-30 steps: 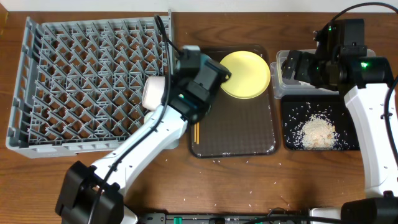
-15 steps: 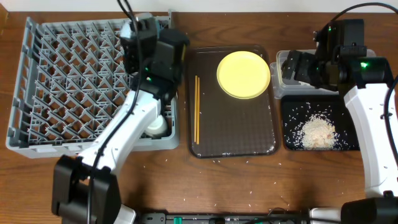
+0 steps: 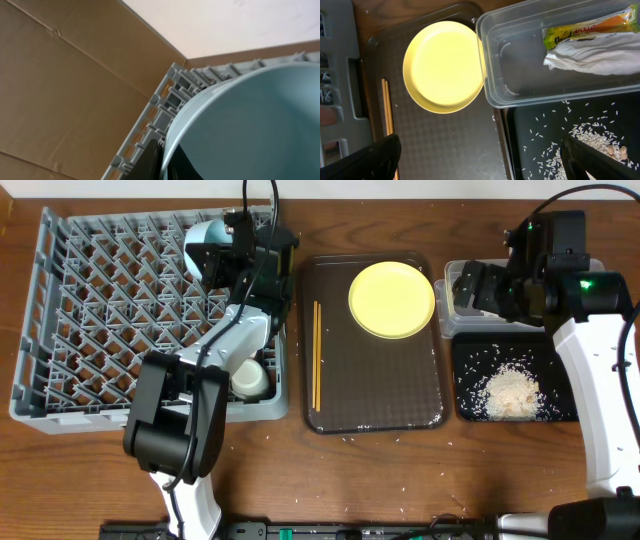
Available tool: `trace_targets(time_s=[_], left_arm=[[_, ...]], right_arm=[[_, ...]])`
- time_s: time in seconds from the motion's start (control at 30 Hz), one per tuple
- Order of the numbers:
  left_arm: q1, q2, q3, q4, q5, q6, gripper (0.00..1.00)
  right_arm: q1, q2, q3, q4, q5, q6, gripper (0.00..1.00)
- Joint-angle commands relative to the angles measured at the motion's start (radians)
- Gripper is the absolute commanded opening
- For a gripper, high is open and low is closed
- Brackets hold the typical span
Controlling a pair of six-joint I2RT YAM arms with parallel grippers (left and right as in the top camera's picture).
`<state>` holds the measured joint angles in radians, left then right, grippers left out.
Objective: Sort waste into correct bins and load items into the dishwasher
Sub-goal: 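Carry the blue bowl to the rack and set it upright, then release the blue bowl and move the left gripper to the yellow plate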
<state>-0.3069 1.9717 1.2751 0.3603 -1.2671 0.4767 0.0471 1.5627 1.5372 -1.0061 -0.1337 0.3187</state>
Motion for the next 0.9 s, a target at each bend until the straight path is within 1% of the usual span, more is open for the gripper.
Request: trace_targets(time_s=[0.0,0.5,0.67,0.77,0.8,0.87], left_arm=[[0.000,0.030,0.007,-0.006,-0.043,0.035,0.07],[-0.039,0.052,0.004,-0.015,-0.042,0.034,0.07],[-0.065,0.052,-0.007,-0.036,-0.043,0.016,0.07],[-0.085,0.052,-0.012,-0.077,-0.043,0.016,0.08],[-0.091,0.052,-0.012,-0.080,-0.043,0.016,0.09],[-0.101,0.052,-0.012,-0.083,-0.043,0.016,0.14]], right_arm=[[0.000,0.006,-0.003,-0.001,0.006,-0.005,0.99],[0.000,0.006,-0.003,-0.001,0.006,-0.005,0.99],[0.000,0.006,-0.003,-0.001,0.006,-0.005,0.99],[0.000,0.006,-0.003,-0.001,0.006,-0.005,0.99],[0.000,0.006,-0.003,-0.001,0.006,-0.005,0.99],[0.000,0.006,-0.003,-0.001,0.006,-0.005,0.99]])
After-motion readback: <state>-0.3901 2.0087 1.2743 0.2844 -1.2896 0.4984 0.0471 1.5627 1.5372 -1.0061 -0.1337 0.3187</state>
